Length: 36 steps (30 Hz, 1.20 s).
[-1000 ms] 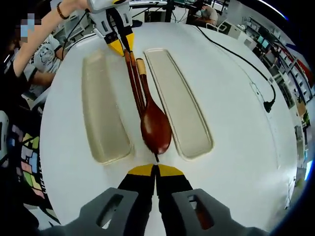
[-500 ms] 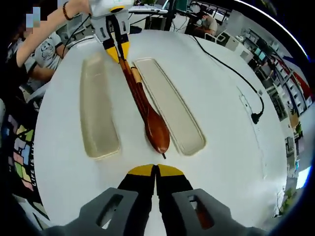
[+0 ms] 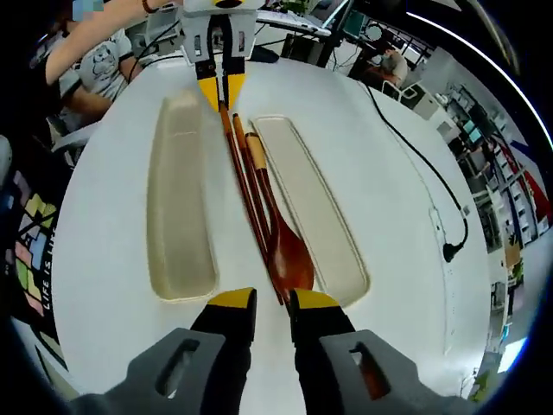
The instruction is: Arrange the utensils inside the cutlery case until each visible utensil rests in its matching compartment.
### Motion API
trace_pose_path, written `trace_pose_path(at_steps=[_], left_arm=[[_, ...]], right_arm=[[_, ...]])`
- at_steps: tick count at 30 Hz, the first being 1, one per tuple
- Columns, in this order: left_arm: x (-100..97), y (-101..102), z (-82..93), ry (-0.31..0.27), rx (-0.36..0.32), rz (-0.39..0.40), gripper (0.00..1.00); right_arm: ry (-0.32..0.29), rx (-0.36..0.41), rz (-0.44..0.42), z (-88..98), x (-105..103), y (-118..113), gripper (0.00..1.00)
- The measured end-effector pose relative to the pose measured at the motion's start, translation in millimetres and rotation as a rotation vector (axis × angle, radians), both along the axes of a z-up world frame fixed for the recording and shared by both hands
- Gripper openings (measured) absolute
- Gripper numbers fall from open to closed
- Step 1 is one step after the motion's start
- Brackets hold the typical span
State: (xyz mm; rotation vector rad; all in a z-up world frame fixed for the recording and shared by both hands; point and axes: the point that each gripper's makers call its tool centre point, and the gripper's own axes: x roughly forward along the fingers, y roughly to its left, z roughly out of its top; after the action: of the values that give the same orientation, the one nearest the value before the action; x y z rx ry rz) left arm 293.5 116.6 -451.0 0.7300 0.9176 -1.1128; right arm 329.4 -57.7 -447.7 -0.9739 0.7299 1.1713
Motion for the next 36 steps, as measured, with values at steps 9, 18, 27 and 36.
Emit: trace_pose_path(at_steps=[9,18,27,36], left_arm=[[-0.8,-2,7.9,-0.016,-0.013,-0.009,0.05],[-1.6,-5,16.9,-0.035,-0.013,-0.012,0.05],[0.4,-10,23.9,-0.048,-0.011,-0.021,0.06],[1.7,-9,23.9,-0.052,-0.014,-0.017,0.06]], right_arm=[[-0.034,0.013,0.107,4.2,-3,45,0.18],[0.003,0.025,0.144,-4.0,-6,64,0.18],[0.03,-0.002,0.139,-15.4,-7,60,0.1],[0.011,-0.015,0.148,-11.0,-8,60,0.04]])
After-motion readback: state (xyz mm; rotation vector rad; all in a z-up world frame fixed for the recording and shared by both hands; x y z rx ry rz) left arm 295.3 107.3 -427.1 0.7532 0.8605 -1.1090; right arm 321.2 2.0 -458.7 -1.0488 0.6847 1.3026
